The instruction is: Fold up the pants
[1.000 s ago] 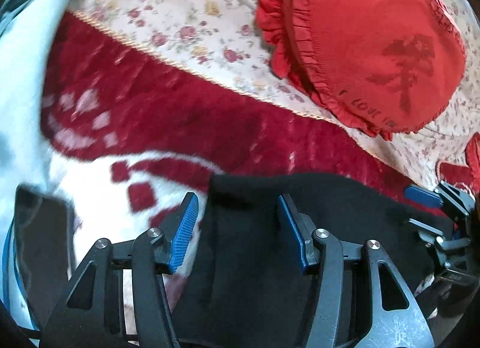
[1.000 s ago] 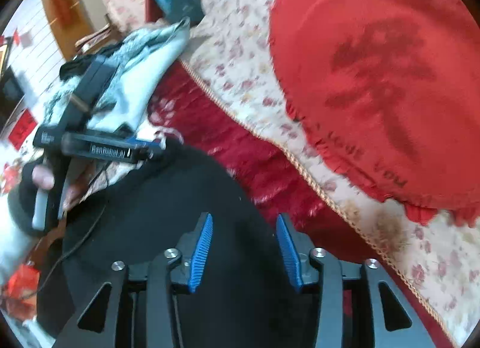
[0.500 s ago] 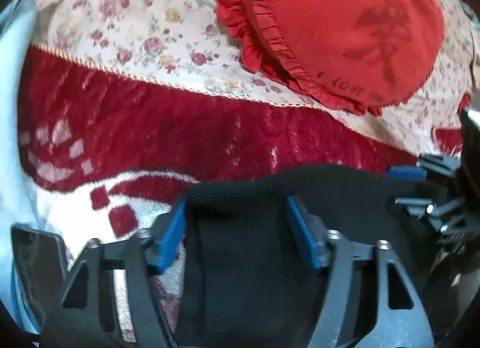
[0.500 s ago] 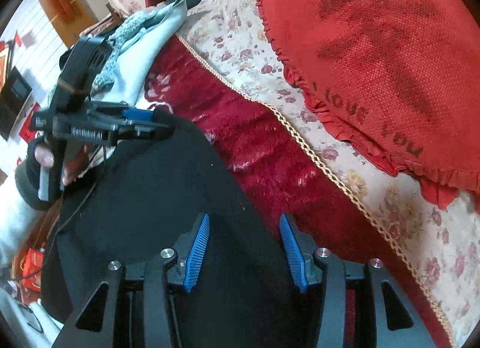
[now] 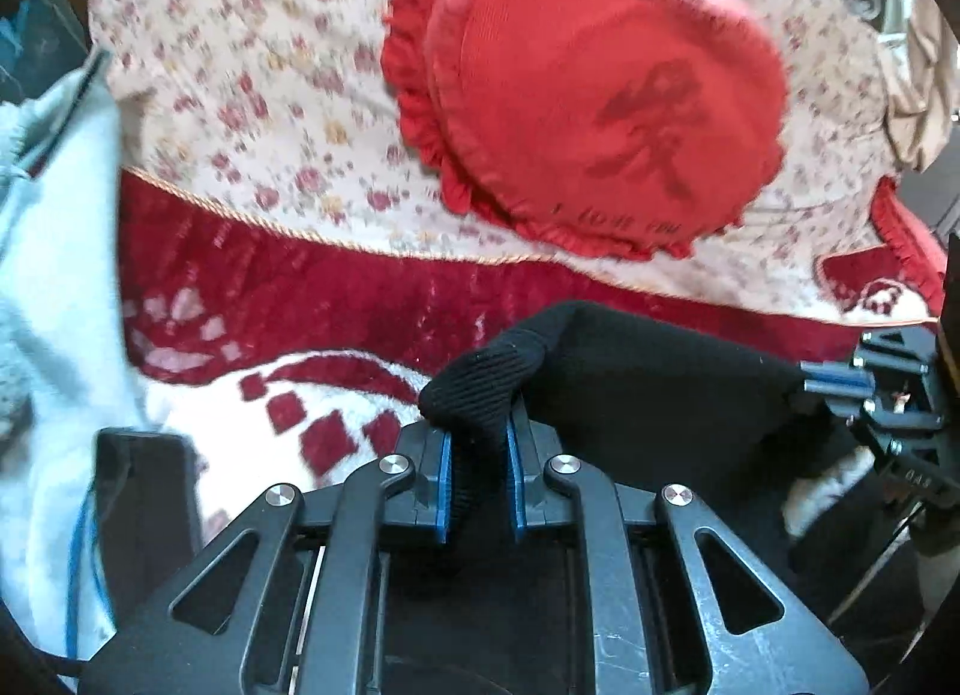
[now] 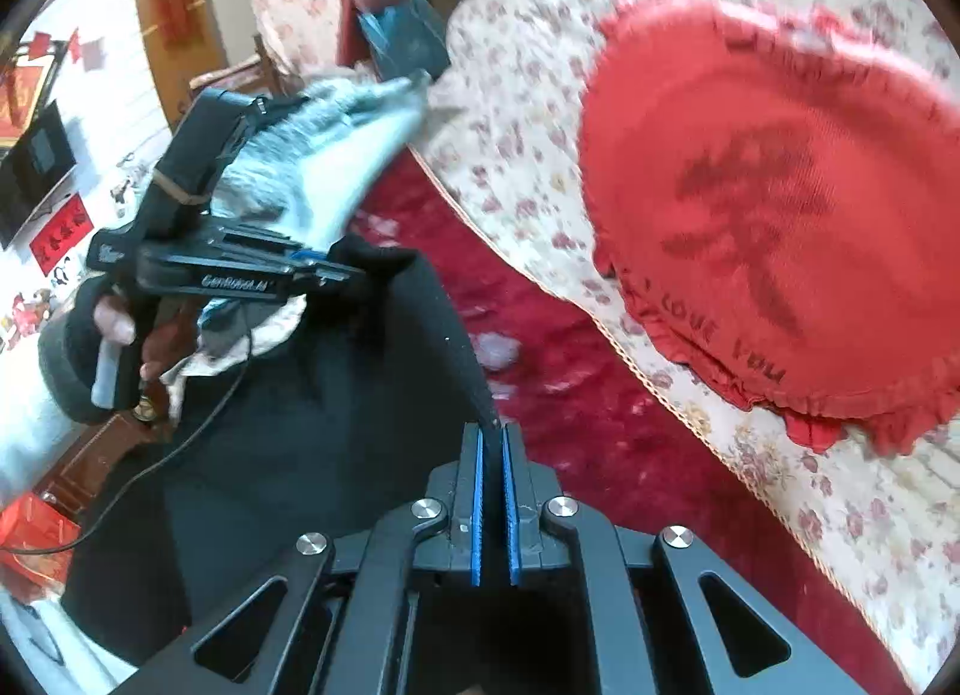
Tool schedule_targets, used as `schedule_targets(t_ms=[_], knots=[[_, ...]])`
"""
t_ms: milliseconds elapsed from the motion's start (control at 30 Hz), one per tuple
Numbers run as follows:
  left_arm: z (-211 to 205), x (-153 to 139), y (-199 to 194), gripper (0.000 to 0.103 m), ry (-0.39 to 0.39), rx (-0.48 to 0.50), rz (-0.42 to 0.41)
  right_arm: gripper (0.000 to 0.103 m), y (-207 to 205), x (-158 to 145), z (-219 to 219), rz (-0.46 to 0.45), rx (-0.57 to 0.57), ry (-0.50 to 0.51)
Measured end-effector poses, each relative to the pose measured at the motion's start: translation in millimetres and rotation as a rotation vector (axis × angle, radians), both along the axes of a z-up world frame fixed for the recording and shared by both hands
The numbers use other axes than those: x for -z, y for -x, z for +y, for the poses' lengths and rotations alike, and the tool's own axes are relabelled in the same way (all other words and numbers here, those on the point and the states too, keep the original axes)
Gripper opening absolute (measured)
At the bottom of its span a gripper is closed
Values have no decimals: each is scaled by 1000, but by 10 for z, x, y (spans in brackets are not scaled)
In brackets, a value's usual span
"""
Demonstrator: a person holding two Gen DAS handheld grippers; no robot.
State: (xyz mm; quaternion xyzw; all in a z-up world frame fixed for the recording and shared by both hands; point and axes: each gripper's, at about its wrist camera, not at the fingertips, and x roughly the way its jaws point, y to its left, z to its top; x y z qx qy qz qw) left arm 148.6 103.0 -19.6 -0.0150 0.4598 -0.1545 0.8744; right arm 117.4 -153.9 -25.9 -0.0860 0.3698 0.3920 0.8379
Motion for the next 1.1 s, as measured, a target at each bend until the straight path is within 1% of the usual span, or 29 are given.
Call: schedule_targets(t_ms=[67,200,267,333,433,500,567,600,667,733,767,867,900,967,1033,1100], knots=[[44,-138,189,13,16,8,-27,5,200,-131,-7,-23,-3,-12],[109,-247,556,13,35,8,-55,5,721,-332,16,-38,-18,-62],[169,-255,766,13,61,0,-57,5,962,-349,42,-31,-33,-72],[222,-211,928,13,81,-7,-47,5,1222,-298,116,-7,-54,-83],[262,-32,1142,13,63,-23,-13,5,1520,-117,219,25,-61,-70],[312,109,1244,13,61,-43,18,5,1627,62,271,91,-57,-99],[384,238,1332,14,65,-72,47,5,1714,210,348,121,-57,-98],[439,302,1365,17,74,-88,67,5,1773,316,427,126,-60,-72],[542,357,1424,18,94,-114,91,5,1786,501,525,125,-45,-26],[627,369,1481,18,112,-130,114,6,1739,706,577,198,-28,2],[654,351,1521,18,97,-140,108,6,1735,737,572,211,-21,4],[719,281,1607,18,35,-166,85,8,1756,607,510,218,-35,-22],[743,255,1637,18,27,-174,79,8,1751,518,462,221,-27,-31],[790,208,1687,18,17,-184,62,8,1754,336,301,204,-12,-87],[800,163,1703,18,1,-190,49,9,1708,135,74,185,33,-164],[780,119,1715,18,3,-192,36,12,1626,6,-138,166,106,-200]])
